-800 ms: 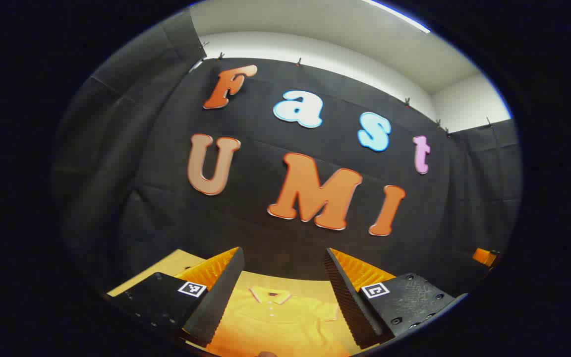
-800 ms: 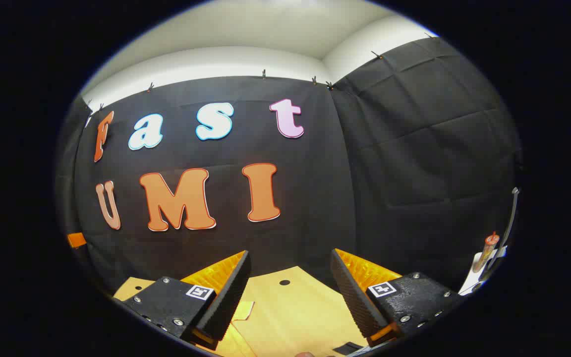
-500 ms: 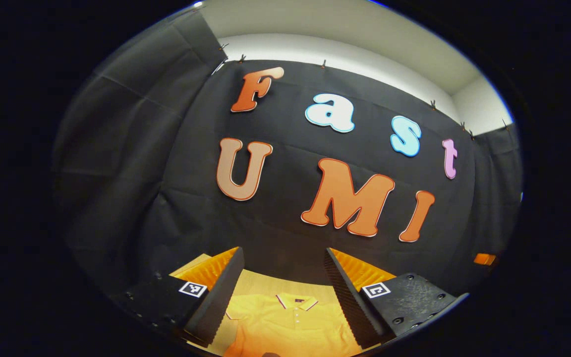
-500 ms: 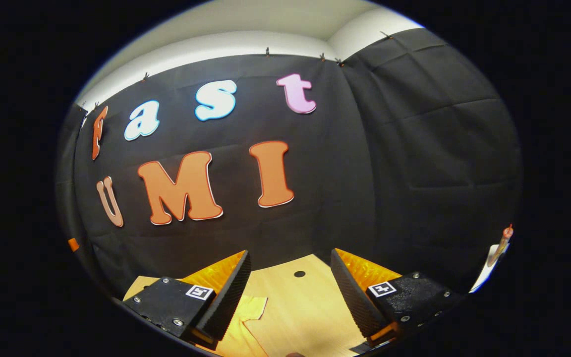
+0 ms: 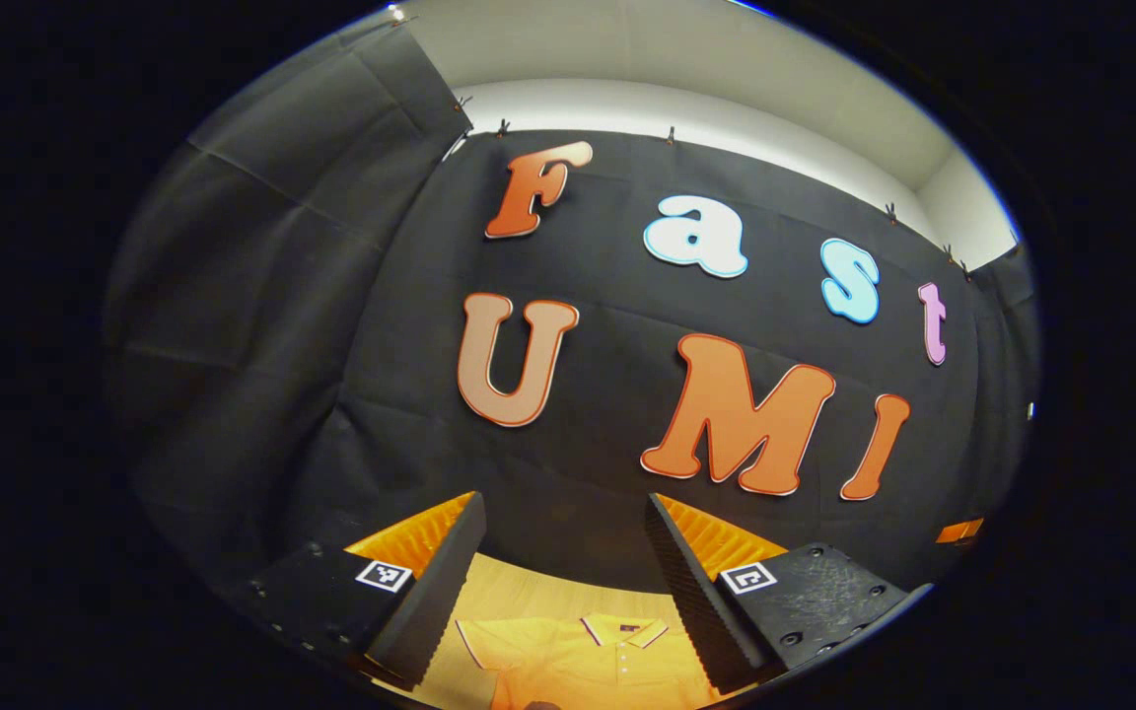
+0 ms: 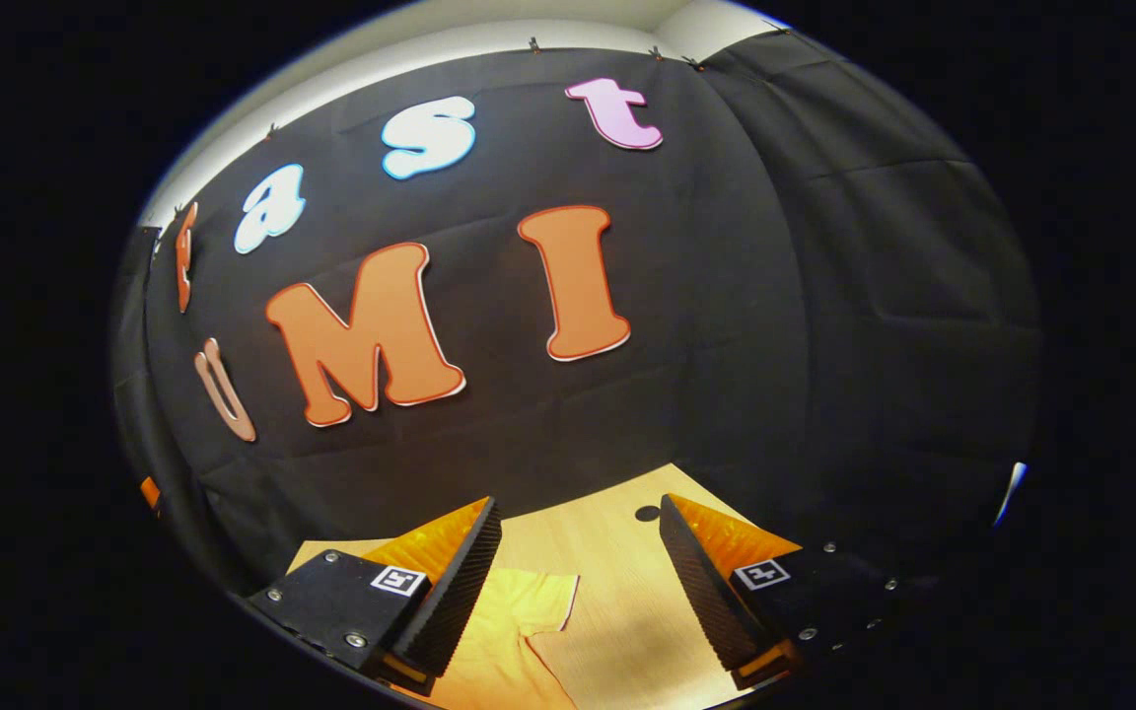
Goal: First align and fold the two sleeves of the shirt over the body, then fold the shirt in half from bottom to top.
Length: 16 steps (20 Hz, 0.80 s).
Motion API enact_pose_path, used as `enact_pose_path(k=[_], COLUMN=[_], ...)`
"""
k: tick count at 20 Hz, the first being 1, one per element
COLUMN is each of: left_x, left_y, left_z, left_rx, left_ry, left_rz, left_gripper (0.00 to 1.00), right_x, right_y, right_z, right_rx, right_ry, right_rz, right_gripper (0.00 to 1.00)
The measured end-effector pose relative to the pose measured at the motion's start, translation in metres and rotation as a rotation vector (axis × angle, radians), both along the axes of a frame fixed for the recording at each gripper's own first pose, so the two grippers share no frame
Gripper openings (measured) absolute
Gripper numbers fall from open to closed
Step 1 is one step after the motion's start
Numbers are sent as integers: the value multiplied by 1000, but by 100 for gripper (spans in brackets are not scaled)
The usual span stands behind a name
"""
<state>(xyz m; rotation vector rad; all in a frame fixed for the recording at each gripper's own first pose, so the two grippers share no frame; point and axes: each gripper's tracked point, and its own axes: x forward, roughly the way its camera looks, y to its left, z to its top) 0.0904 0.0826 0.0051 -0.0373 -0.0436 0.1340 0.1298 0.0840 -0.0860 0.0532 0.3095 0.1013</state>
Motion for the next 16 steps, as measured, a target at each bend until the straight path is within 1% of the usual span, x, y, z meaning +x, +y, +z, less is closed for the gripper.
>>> enact_pose_path(k=[2, 3, 4, 5, 6, 7, 8, 9, 10, 12, 13, 14, 16], left_x=[27, 39, 49, 58, 63, 68, 73, 78, 80, 84, 84, 84, 85], left_y=[-1, 2, 5, 6, 4, 5, 8, 10, 14, 21, 24, 27, 35], left_z=[-16, -22, -30, -39, -47, -53, -59, -65, -71, -86, -93, -99, -108], left_rx=[-2, -11, -23, -39, -53, -62, -72, -83, -96, -122, -134, -147, -165], left_ry=[53, 75, 100, 122, 143, 158, 170, 180, 192, 236, 259, 275, 296], left_rz=[-61, -73, -78, -89, -101, -104, -103, -102, -99, -86, -81, -76, -58], left_gripper=[98, 98, 98, 98, 97, 98, 98, 98, 98, 98, 95, 98, 97], right_x=[-5, -6, -5, -6, -5, -4, -1, 4, 10, 25, 34, 45, 59], right_y=[8, 10, 11, 15, 19, 23, 29, 34, 39, 50, 60, 70, 86], right_z=[-8, -14, -19, -23, -27, -28, -30, -34, -40, -59, -75, -93, -138], right_rx=[-18, -31, -40, -45, -44, -43, -45, -50, -54, -47, -25, 6, 58], right_ry=[6, 15, 24, 39, 58, 70, 86, 109, 136, 218, 276, 344, 528], right_rz=[-17, -33, -46, -53, -50, -44, -33, -19, -4, 32, 54, 80, 109], right_gripper=[98, 98, 100, 98, 100, 98, 100, 98, 98, 98, 98, 98, 98])
